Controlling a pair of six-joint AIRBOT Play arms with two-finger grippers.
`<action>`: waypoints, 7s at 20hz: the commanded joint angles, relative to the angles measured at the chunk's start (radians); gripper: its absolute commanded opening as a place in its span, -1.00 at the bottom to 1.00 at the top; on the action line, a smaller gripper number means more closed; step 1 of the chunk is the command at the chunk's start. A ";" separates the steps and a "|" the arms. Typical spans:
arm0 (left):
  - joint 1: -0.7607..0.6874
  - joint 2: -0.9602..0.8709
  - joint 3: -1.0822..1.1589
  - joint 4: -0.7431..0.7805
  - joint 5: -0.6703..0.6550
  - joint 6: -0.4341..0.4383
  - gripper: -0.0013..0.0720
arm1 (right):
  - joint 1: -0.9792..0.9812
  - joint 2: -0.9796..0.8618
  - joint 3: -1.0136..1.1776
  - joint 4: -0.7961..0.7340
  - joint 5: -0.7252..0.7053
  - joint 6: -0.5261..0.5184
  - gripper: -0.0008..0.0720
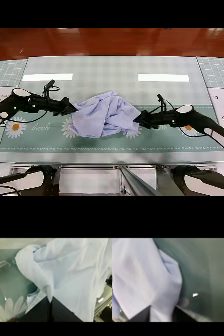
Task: Fold the shirts.
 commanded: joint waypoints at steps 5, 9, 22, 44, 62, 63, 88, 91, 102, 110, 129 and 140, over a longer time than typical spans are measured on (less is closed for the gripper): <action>0.053 0.145 0.167 -0.049 -0.037 -0.052 -0.92 | 0.022 0.007 0.467 -0.227 0.233 0.097 -0.91; 0.084 0.267 0.531 -0.142 0.000 -0.103 -0.92 | -0.008 0.082 1.053 -0.593 0.380 0.278 -0.91; 0.166 0.616 1.219 0.083 0.013 -0.174 -0.92 | -0.006 0.473 1.600 -0.995 0.552 0.361 -0.91; 0.077 0.372 0.378 0.303 0.260 -0.213 -0.92 | -0.015 0.188 0.631 -0.687 0.188 0.274 -0.91; 0.087 -0.035 0.539 0.304 0.143 -0.303 0.42 | -0.278 -0.402 1.201 -0.447 0.300 0.239 0.16; 0.149 -0.026 0.576 0.303 0.045 -0.305 0.42 | -0.328 -0.371 1.207 -0.447 0.350 0.250 0.16; 0.296 0.056 -0.190 -0.014 0.124 -0.108 0.42 | -0.549 0.123 0.248 -0.476 0.259 0.154 0.14; 0.234 0.033 -0.184 -0.014 0.148 -0.108 -0.02 | -0.549 0.123 0.248 -0.477 0.258 0.154 0.14; 0.227 0.029 -0.100 0.000 0.090 -0.105 -0.92 | -0.549 0.017 0.246 -0.507 0.318 0.018 0.18; 0.225 0.029 -0.100 0.000 0.087 -0.109 -0.92 | -0.526 -0.143 0.317 -0.363 0.270 -0.031 0.18; 0.140 0.295 0.686 -0.185 0.147 -0.174 -0.92 | -0.374 -0.001 1.402 -0.593 0.472 0.273 -0.91; 0.314 0.729 1.025 0.255 0.064 -0.270 -0.92 | -0.375 0.516 1.519 -0.808 0.519 0.319 -0.91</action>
